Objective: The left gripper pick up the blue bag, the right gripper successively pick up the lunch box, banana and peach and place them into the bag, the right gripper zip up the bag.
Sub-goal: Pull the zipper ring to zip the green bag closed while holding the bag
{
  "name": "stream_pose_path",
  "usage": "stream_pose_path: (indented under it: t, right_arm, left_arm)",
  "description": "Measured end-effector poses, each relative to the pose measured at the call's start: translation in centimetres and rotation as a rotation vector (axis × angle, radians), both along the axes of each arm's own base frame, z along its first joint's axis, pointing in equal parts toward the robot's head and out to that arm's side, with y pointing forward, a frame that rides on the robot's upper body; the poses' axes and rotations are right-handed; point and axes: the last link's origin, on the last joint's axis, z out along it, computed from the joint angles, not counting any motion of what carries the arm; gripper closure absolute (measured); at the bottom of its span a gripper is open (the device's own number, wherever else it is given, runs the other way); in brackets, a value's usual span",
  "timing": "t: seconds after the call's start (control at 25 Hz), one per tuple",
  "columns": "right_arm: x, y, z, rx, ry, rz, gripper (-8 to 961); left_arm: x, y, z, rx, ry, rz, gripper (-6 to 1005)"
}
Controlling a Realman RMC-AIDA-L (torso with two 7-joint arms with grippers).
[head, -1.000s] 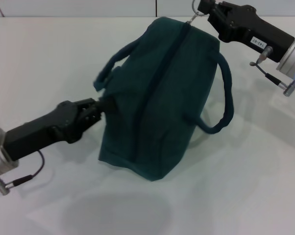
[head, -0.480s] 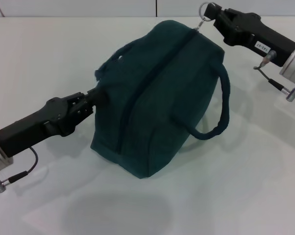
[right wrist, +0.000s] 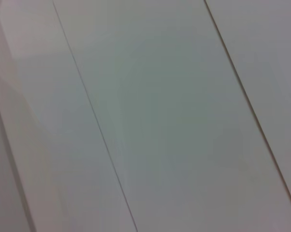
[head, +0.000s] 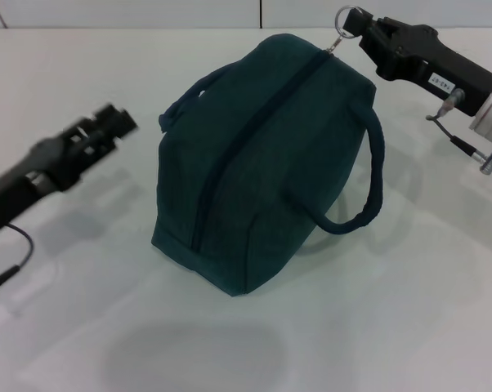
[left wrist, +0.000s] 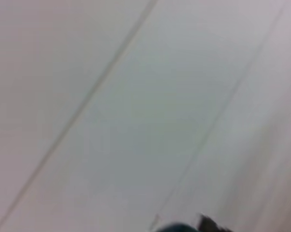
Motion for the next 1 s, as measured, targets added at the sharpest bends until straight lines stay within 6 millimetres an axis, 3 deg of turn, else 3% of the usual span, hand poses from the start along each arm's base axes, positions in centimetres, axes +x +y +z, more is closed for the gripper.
stream_pose_path:
  t: [0.2, 0.52, 0.72, 1.0]
  right_arm:
    - [0.3, -0.4, 0.2, 0.002, 0.012, 0.001, 931]
    - [0.4, -0.6, 0.4, 0.004, 0.022, 0.009, 930]
    - [0.6, -0.9, 0.4, 0.004, 0.029, 0.01, 930]
    - [0.7, -0.9, 0.5, 0.01, 0.033, 0.008, 929]
  left_arm:
    - [0.1, 1.4, 1.5, 0.007, -0.059, 0.045, 485]
    - [4.0, 7.7, 1.0, -0.145, 0.012, 0.008, 139]
    - [8.3, 10.8, 0.2, -0.319, 0.092, -0.07, 110]
    - [13.0, 12.1, -1.7, -0.466, 0.198, -0.17, 110]
